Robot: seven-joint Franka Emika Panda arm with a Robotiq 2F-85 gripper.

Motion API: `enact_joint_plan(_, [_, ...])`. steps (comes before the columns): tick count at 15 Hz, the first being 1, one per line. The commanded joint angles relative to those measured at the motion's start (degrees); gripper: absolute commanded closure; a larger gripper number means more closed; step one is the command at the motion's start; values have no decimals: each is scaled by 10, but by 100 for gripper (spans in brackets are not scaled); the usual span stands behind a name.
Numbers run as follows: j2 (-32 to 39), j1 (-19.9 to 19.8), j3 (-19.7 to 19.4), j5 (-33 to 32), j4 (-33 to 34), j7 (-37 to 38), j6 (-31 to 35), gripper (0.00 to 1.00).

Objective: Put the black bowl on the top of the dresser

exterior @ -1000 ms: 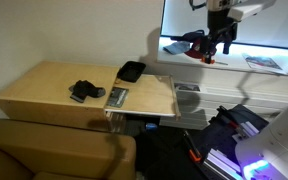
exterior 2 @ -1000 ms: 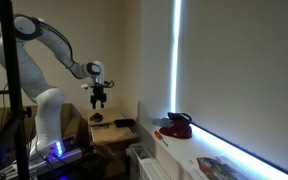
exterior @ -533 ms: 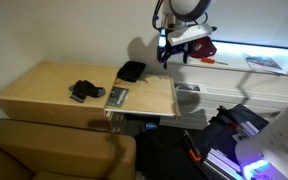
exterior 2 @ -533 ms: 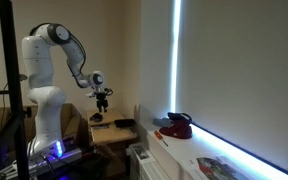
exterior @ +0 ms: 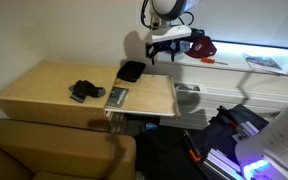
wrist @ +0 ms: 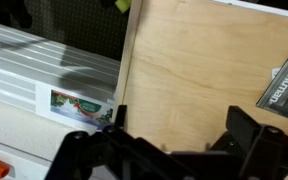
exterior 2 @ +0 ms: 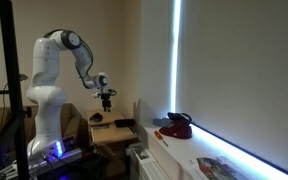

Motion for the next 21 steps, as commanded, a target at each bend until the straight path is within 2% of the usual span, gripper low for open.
enact_joint_plan(1, [90,31,-17,43,45,95,59,0])
enact_joint_plan(4, [155,56,-32,85,98,165,110,0])
enact_joint_plan(6, [201,75,-56,99,137,211,145,0])
enact_joint_plan(8, [232,88,-78,123,172,251,152,0])
enact_joint_plan(9, [196,92,-74,114,131,217,145,0])
enact_joint_plan(11, [225,95,-85,124,160,233,149,0])
enact_joint_plan(13, [233,100,-93,113,159,234,139,0])
enact_joint_plan(14, [258,107,-106,112,171,260,143,0])
enact_joint_plan(17, [309,99,-105,168,184,298,202,0])
enact_joint_plan(21, [364,97,-103,238,212,311,284,0])
